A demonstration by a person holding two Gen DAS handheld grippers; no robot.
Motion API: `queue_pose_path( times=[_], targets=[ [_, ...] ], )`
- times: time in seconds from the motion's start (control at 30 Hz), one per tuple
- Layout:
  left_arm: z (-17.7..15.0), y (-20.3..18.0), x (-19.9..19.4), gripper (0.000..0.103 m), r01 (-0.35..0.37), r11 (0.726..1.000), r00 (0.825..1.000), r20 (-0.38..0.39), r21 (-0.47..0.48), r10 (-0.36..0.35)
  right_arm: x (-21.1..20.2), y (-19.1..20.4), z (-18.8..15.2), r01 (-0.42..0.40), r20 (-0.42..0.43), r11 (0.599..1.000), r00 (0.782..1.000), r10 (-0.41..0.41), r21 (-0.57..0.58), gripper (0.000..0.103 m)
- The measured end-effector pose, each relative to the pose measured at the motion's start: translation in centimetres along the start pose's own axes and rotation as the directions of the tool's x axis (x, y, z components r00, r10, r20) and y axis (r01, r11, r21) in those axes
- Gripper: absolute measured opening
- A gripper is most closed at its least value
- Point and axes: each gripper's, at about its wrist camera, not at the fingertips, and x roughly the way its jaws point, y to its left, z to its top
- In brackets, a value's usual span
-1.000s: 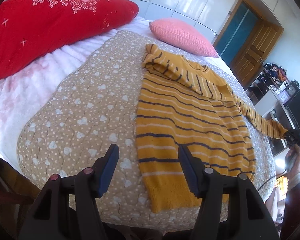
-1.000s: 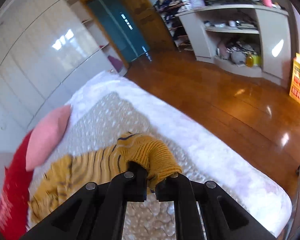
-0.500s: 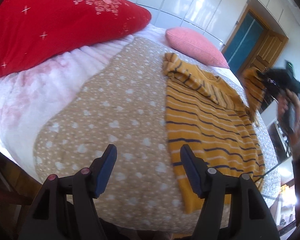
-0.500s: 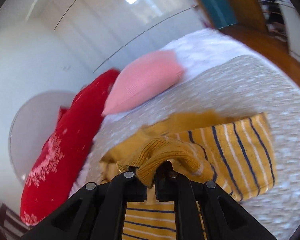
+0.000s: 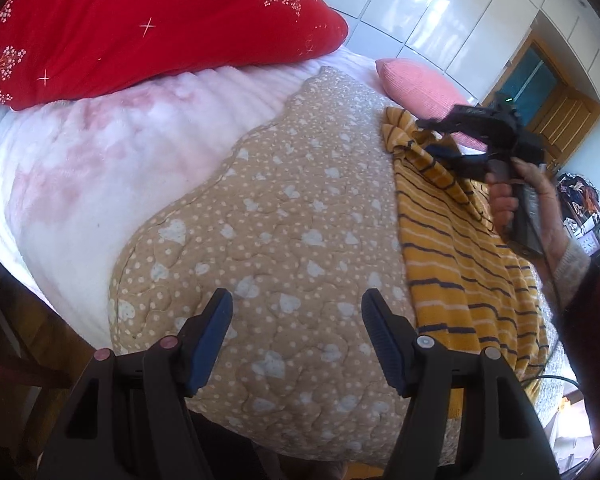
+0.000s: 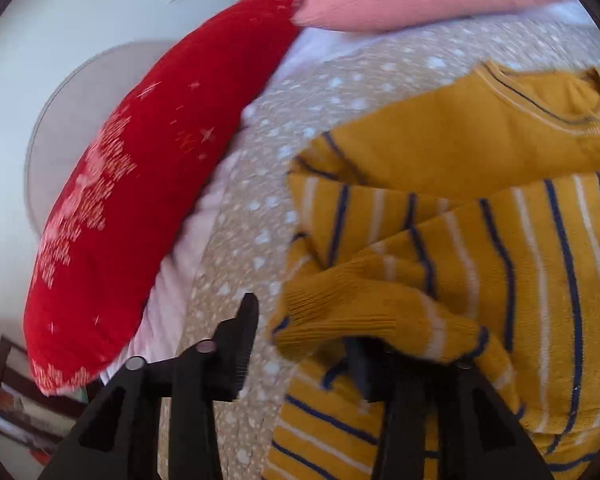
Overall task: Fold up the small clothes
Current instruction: 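Grasp the other sleeve with the right tool and fold it across the body, then grasp the sweater hem with the left tool while the right tool grasps it too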
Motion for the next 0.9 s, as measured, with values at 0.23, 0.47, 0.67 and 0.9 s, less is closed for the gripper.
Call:
queue_pose_path(
  times=[0.23, 0.47, 0.67, 0.9],
  targets=[
    [0.1, -1.4, 0.5, 0.071, 0.018, 1.000, 1.000, -0.002, 0.023, -0.017, -9.3, -1.5, 0.2, 0.078, 0.142, 0.997, 0.987, -0.073, -0.028, 0.048],
    [0.1, -4.4, 1.3, 0.075, 0.044, 0.996, 0.999, -0.032, 0.078, -0.041, -18.5, -9.3, -3.2, 0.286, 0.221, 0.955, 0.929, -0.295, 0.074, 0.048],
    [-0.5, -7.4, 2.1, 0.077, 0.066, 0.989, 0.996, -0.062, 0.132, -0.058, -24.8, -15.5, -9.0, 0.339, 0.250, 0.917, 0.888, -0.385, 0.210, 0.048],
    [-2.0, -10.1, 4.2, 0.084, 0.075, 0.977, 0.993, -0.102, 0.198, -0.056, -27.1, -17.0, -18.2, 0.334, 0.224, 0.915, 0.896, -0.383, 0.226, 0.048]
  ],
)
